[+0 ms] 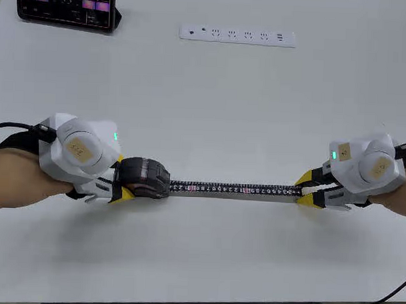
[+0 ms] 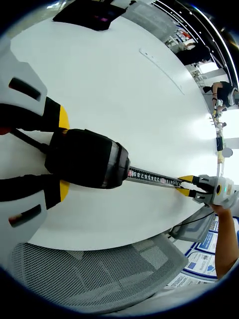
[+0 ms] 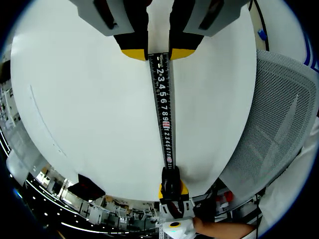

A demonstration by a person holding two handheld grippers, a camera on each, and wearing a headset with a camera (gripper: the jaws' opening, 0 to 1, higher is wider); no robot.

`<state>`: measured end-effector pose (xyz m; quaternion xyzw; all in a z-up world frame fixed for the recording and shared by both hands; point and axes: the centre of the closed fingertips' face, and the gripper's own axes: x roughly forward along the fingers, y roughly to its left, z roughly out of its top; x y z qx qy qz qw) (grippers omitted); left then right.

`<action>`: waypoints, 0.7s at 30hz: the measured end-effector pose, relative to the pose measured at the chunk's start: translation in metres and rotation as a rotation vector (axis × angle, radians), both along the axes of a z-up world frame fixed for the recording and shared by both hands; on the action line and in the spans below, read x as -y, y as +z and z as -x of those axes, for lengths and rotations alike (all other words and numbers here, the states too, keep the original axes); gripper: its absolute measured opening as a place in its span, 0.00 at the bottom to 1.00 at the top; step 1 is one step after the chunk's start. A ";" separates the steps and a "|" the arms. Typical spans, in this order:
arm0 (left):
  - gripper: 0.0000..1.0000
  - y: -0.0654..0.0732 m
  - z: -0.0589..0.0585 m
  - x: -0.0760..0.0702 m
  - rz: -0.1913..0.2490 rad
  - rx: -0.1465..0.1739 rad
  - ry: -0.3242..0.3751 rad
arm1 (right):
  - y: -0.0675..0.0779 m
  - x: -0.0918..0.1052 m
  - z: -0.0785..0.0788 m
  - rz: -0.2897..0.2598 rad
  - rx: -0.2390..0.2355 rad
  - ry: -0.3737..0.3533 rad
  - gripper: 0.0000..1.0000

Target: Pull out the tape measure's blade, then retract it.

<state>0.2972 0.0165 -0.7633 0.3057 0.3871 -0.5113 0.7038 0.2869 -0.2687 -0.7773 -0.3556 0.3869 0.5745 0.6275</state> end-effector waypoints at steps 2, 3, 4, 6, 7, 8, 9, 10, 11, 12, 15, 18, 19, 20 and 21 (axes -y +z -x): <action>0.28 0.000 0.000 0.000 -0.001 0.002 -0.001 | 0.000 0.000 0.000 0.001 -0.003 -0.003 0.12; 0.28 0.000 0.000 0.000 -0.002 0.006 -0.004 | 0.001 0.000 0.001 0.000 -0.009 -0.008 0.13; 0.28 0.000 0.000 0.000 -0.003 0.011 -0.009 | 0.001 0.000 0.001 0.001 -0.011 -0.009 0.13; 0.29 0.000 0.000 0.000 -0.004 0.016 -0.010 | 0.001 0.000 0.001 0.000 -0.016 -0.022 0.16; 0.29 0.001 0.000 0.000 -0.005 0.019 -0.012 | 0.001 0.001 0.000 0.002 -0.017 -0.034 0.18; 0.29 0.001 0.000 0.001 -0.005 0.020 -0.013 | 0.001 0.002 -0.001 0.004 -0.015 -0.035 0.18; 0.29 0.001 0.000 0.000 -0.005 0.020 -0.012 | 0.002 0.002 -0.001 0.002 -0.014 -0.034 0.18; 0.29 0.001 0.000 0.000 -0.006 0.019 -0.012 | 0.001 0.003 -0.001 -0.001 -0.019 -0.039 0.18; 0.29 0.001 0.000 0.000 -0.006 0.020 -0.012 | 0.001 0.003 -0.001 -0.002 -0.018 -0.041 0.18; 0.29 0.001 0.000 0.001 -0.004 0.019 -0.011 | 0.001 0.004 0.000 0.000 -0.017 -0.041 0.18; 0.30 0.001 -0.001 0.002 -0.003 0.021 -0.013 | 0.001 0.005 0.000 0.000 -0.019 -0.047 0.18; 0.30 0.002 -0.002 0.002 0.002 0.022 -0.010 | 0.003 0.004 0.000 -0.016 -0.020 -0.067 0.19; 0.31 0.002 -0.002 0.002 0.003 0.022 -0.007 | 0.005 0.003 -0.001 -0.022 -0.021 -0.074 0.19; 0.33 0.004 -0.002 0.003 0.012 0.020 0.000 | 0.006 0.002 -0.001 -0.033 -0.021 -0.086 0.20; 0.34 0.005 -0.003 0.004 0.017 0.017 0.007 | 0.007 0.002 -0.002 -0.036 -0.022 -0.091 0.21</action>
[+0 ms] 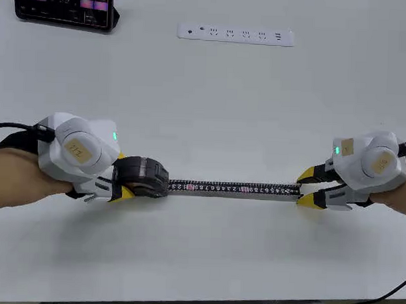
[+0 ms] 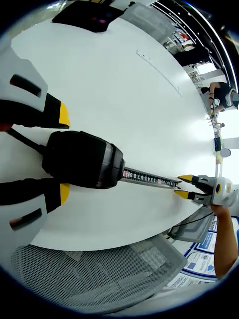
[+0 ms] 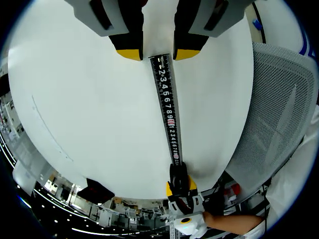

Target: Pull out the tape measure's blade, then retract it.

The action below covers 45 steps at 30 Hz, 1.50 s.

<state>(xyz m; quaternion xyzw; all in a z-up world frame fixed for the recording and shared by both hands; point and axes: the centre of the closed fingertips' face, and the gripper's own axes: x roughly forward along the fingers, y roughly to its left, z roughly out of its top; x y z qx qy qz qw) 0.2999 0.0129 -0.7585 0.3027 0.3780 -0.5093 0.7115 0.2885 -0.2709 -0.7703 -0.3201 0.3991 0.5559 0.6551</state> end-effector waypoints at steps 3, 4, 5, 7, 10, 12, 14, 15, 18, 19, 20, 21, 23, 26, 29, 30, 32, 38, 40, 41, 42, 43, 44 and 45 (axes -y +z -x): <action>0.37 0.001 0.000 0.000 0.002 0.000 0.001 | 0.000 0.001 0.001 0.004 0.002 0.003 0.22; 0.37 0.001 0.000 0.000 0.002 -0.003 0.002 | 0.000 0.001 0.001 0.003 0.001 0.001 0.22; 0.38 0.000 0.001 0.000 -0.001 -0.003 0.000 | 0.000 0.001 0.001 0.003 0.001 0.000 0.22; 0.38 0.001 0.001 0.000 -0.003 -0.001 -0.003 | 0.001 0.000 0.001 0.000 0.002 -0.003 0.22; 0.38 0.002 0.002 0.001 -0.002 0.001 -0.002 | 0.002 -0.001 0.001 -0.004 0.007 -0.007 0.22; 0.38 0.005 0.003 0.001 0.004 0.004 0.003 | 0.004 -0.002 0.001 -0.016 0.011 -0.019 0.23; 0.38 0.009 0.002 0.000 0.013 0.009 0.013 | 0.008 -0.005 -0.001 -0.041 0.015 -0.050 0.24; 0.39 0.010 0.002 -0.001 0.018 0.012 0.019 | 0.010 -0.007 -0.001 -0.054 0.015 -0.067 0.25; 0.40 0.017 0.000 -0.003 0.032 0.035 0.033 | 0.012 -0.008 0.001 -0.066 0.011 -0.091 0.29; 0.40 0.020 0.000 -0.004 0.044 0.036 0.041 | 0.012 -0.008 0.001 -0.066 0.011 -0.105 0.30; 0.40 0.021 0.000 -0.004 0.049 0.035 0.051 | 0.012 -0.008 0.001 -0.069 0.010 -0.116 0.32; 0.40 0.023 0.000 -0.005 0.052 0.039 0.055 | 0.013 -0.008 0.002 -0.073 0.011 -0.123 0.33; 0.41 0.025 -0.001 -0.007 0.056 0.047 0.066 | 0.015 -0.008 0.003 -0.081 0.015 -0.144 0.36; 0.43 0.030 0.001 -0.008 0.075 0.051 0.094 | 0.018 -0.010 0.004 -0.101 0.020 -0.178 0.41; 0.45 0.035 0.003 -0.009 0.092 0.056 0.120 | 0.020 -0.011 0.006 -0.107 0.030 -0.193 0.44; 0.46 0.036 0.004 -0.009 0.095 0.057 0.124 | 0.021 -0.011 0.006 -0.112 0.035 -0.201 0.45; 0.46 0.038 0.005 -0.011 0.103 0.060 0.142 | 0.024 -0.012 0.006 -0.122 0.042 -0.217 0.47; 0.48 0.046 0.007 -0.017 0.138 0.069 0.201 | 0.030 -0.011 0.010 -0.145 0.061 -0.254 0.49; 0.48 0.048 0.008 -0.019 0.147 0.076 0.215 | 0.032 -0.011 0.011 -0.158 0.064 -0.273 0.50; 0.48 0.049 0.008 -0.020 0.153 0.077 0.228 | 0.034 -0.011 0.011 -0.170 0.068 -0.287 0.50; 0.49 0.050 0.009 -0.021 0.158 0.079 0.234 | 0.035 -0.011 0.012 -0.170 0.073 -0.289 0.51; 0.49 0.050 0.009 -0.022 0.160 0.081 0.240 | 0.035 -0.011 0.013 -0.170 0.076 -0.292 0.51; 0.49 0.051 0.010 -0.023 0.162 0.085 0.248 | 0.037 -0.012 0.014 -0.172 0.081 -0.297 0.51; 0.49 0.051 0.011 -0.024 0.167 0.085 0.254 | 0.038 -0.012 0.014 -0.176 0.086 -0.302 0.51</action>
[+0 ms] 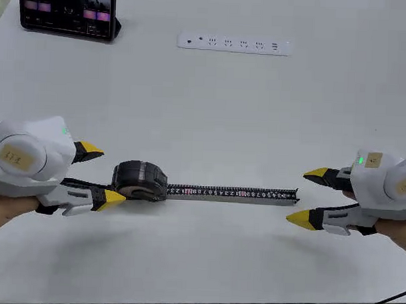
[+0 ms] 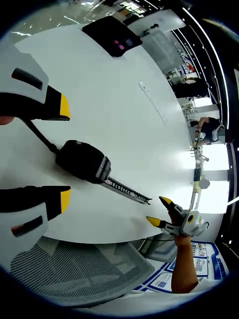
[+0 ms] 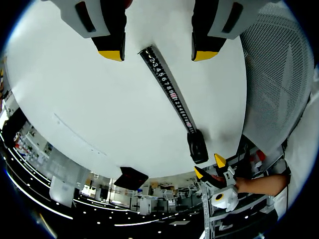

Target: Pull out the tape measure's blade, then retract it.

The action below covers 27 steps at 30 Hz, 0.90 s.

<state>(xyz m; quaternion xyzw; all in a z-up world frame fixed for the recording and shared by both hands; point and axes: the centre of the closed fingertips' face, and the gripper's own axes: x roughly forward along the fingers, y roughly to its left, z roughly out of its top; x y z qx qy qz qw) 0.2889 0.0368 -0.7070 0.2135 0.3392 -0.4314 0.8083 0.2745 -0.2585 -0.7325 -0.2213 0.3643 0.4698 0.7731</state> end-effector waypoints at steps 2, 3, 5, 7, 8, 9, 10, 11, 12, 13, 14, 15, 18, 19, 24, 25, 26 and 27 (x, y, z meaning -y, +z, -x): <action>0.49 0.001 0.002 -0.002 0.013 -0.002 0.016 | 0.002 -0.002 0.001 -0.007 0.008 -0.010 0.51; 0.49 0.001 0.004 -0.003 0.017 -0.005 0.021 | 0.003 -0.003 0.002 -0.010 0.011 -0.015 0.52; 0.50 0.002 0.006 -0.005 0.036 -0.006 0.047 | 0.004 -0.004 0.003 -0.015 0.020 -0.027 0.53; 0.51 0.003 0.008 -0.006 0.053 0.000 0.056 | 0.007 -0.006 0.005 -0.037 0.017 -0.046 0.54; 0.52 0.004 0.010 -0.006 0.058 0.002 0.059 | 0.009 -0.007 0.005 -0.043 0.023 -0.054 0.54; 0.52 0.005 0.012 -0.006 0.067 0.012 0.060 | 0.010 -0.008 0.006 -0.049 0.027 -0.059 0.54; 0.52 0.006 0.012 -0.007 0.072 0.017 0.065 | 0.011 -0.009 0.006 -0.053 0.028 -0.063 0.55; 0.52 0.006 0.013 -0.009 0.079 0.018 0.077 | 0.011 -0.010 0.007 -0.051 0.031 -0.066 0.55; 0.52 0.006 0.014 -0.009 0.088 0.016 0.086 | 0.012 -0.011 0.008 -0.050 0.036 -0.066 0.56; 0.53 0.007 0.015 -0.010 0.099 0.021 0.094 | 0.013 -0.011 0.008 -0.052 0.040 -0.070 0.57; 0.54 0.009 0.016 -0.011 0.111 0.031 0.102 | 0.014 -0.011 0.009 -0.057 0.041 -0.079 0.59; 0.55 0.009 0.017 -0.012 0.117 0.035 0.109 | 0.014 -0.012 0.010 -0.058 0.042 -0.082 0.60; 0.56 0.012 0.021 -0.013 0.139 0.046 0.125 | 0.014 -0.013 0.011 -0.063 0.049 -0.090 0.62; 0.57 0.013 0.022 -0.014 0.147 0.051 0.135 | 0.013 -0.013 0.012 -0.061 0.052 -0.091 0.62; 0.62 0.014 0.029 -0.017 0.167 0.059 0.158 | 0.014 -0.015 0.015 -0.073 0.061 -0.105 0.64; 0.63 0.014 0.030 -0.017 0.169 0.061 0.161 | 0.015 -0.015 0.015 -0.077 0.064 -0.110 0.65; 0.64 0.014 0.031 -0.018 0.173 0.062 0.166 | 0.016 -0.015 0.016 -0.081 0.065 -0.116 0.67; 0.64 0.014 0.032 -0.018 0.176 0.062 0.170 | 0.016 -0.015 0.017 -0.083 0.066 -0.117 0.68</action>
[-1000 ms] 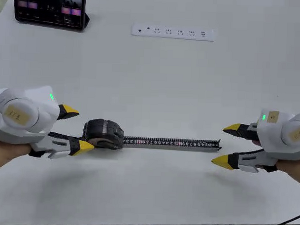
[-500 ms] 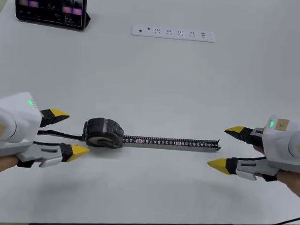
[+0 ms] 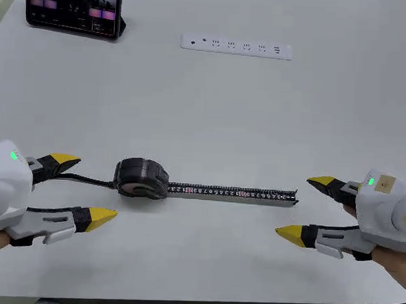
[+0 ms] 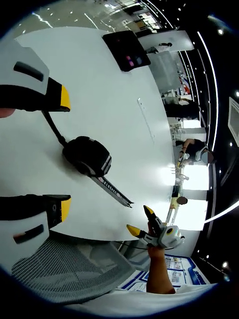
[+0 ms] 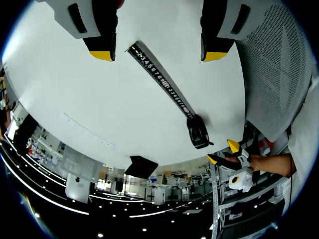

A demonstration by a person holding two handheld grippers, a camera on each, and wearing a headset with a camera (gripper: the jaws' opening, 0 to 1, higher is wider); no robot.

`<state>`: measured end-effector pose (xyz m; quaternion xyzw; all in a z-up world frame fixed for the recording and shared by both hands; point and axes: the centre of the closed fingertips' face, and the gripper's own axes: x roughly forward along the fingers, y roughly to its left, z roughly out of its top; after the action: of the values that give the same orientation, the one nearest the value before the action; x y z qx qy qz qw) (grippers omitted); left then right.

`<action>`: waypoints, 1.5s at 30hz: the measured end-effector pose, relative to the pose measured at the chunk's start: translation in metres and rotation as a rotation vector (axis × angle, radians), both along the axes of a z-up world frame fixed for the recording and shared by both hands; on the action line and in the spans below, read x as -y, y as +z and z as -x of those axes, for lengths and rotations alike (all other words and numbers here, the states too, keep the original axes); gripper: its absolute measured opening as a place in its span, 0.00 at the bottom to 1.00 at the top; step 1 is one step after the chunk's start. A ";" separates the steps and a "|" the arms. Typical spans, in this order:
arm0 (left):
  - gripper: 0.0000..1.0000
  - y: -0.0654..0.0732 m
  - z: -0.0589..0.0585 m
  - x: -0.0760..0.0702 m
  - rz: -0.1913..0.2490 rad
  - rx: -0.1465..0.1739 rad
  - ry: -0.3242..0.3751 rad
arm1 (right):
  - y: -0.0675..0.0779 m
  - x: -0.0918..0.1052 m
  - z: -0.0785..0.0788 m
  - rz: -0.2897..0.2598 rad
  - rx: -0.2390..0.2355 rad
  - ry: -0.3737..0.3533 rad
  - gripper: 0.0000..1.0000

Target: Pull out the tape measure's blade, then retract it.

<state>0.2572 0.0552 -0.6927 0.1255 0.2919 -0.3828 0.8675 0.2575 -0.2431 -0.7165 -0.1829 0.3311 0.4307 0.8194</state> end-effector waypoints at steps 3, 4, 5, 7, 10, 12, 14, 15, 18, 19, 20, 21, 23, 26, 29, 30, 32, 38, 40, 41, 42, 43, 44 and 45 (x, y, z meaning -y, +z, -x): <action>0.67 0.001 0.002 -0.002 0.011 0.002 0.014 | 0.001 -0.001 0.003 -0.007 0.005 -0.010 0.71; 0.68 0.001 0.003 -0.002 0.019 0.002 0.019 | 0.001 -0.001 0.004 -0.010 0.005 -0.011 0.72; 0.69 0.001 0.004 -0.002 0.020 0.003 0.021 | 0.001 0.000 0.005 -0.012 0.009 -0.013 0.72; 0.71 0.002 0.006 -0.003 0.024 0.011 0.024 | 0.001 0.000 0.008 -0.019 0.008 -0.019 0.75; 0.73 0.002 0.009 -0.004 0.031 0.011 0.031 | 0.002 0.000 0.011 -0.025 0.016 -0.032 0.78; 0.75 0.001 0.011 -0.004 0.036 0.016 0.035 | 0.002 0.000 0.014 -0.031 0.017 -0.037 0.79; 0.76 0.001 0.014 -0.004 0.044 0.017 0.042 | 0.002 -0.001 0.015 -0.038 0.023 -0.045 0.81; 0.77 0.001 0.015 -0.004 0.047 0.017 0.044 | 0.002 -0.001 0.016 -0.038 0.023 -0.048 0.81; 0.78 -0.001 0.018 -0.006 0.050 0.009 0.053 | 0.002 0.000 0.017 -0.043 0.030 -0.059 0.84; 0.79 -0.002 0.019 -0.006 0.051 0.006 0.056 | 0.002 -0.001 0.018 -0.045 0.029 -0.062 0.84; 0.80 -0.003 0.020 -0.007 0.051 0.008 0.060 | 0.002 0.000 0.019 -0.044 0.030 -0.065 0.84; 0.80 -0.003 0.020 -0.007 0.053 0.007 0.061 | 0.002 0.000 0.019 -0.045 0.032 -0.066 0.86; 0.82 -0.003 0.023 -0.007 0.056 0.003 0.063 | 0.002 -0.001 0.021 -0.051 0.027 -0.071 0.87; 0.83 -0.004 0.025 -0.008 0.060 0.001 0.072 | 0.000 -0.001 0.024 -0.051 0.021 -0.073 0.89; 0.85 -0.007 0.028 -0.009 0.054 -0.004 0.076 | -0.001 0.000 0.026 -0.053 0.017 -0.078 0.92; 0.85 -0.008 0.029 -0.010 0.052 -0.005 0.076 | -0.001 0.000 0.027 -0.055 0.015 -0.080 0.93; 0.86 -0.010 0.032 -0.010 0.053 -0.014 0.077 | -0.002 -0.001 0.029 -0.054 0.013 -0.081 0.94; 0.91 -0.013 0.036 -0.013 0.054 -0.020 0.093 | -0.006 -0.001 0.034 -0.058 0.003 -0.085 0.99; 0.92 -0.014 0.037 -0.015 0.059 -0.023 0.102 | -0.007 -0.001 0.036 -0.054 -0.001 -0.085 0.99; 0.93 -0.014 0.038 -0.015 0.059 -0.023 0.103 | -0.008 0.000 0.037 -0.051 -0.003 -0.084 0.99; 0.94 -0.013 0.039 -0.014 0.066 -0.027 0.104 | -0.008 -0.001 0.038 -0.050 -0.005 -0.082 0.99; 0.94 -0.013 0.039 -0.015 0.069 -0.026 0.108 | -0.008 -0.001 0.038 -0.050 -0.008 -0.082 0.99; 0.95 -0.013 0.039 -0.015 0.069 -0.027 0.109 | -0.009 0.000 0.039 -0.049 -0.010 -0.082 0.99; 0.95 -0.014 0.040 -0.015 0.069 -0.028 0.109 | -0.009 0.000 0.039 -0.049 -0.010 -0.082 0.99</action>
<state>0.2172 0.0700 -0.7062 0.0740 0.2969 -0.3468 0.8866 0.2180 -0.2429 -0.7254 -0.1470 0.3319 0.4055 0.8389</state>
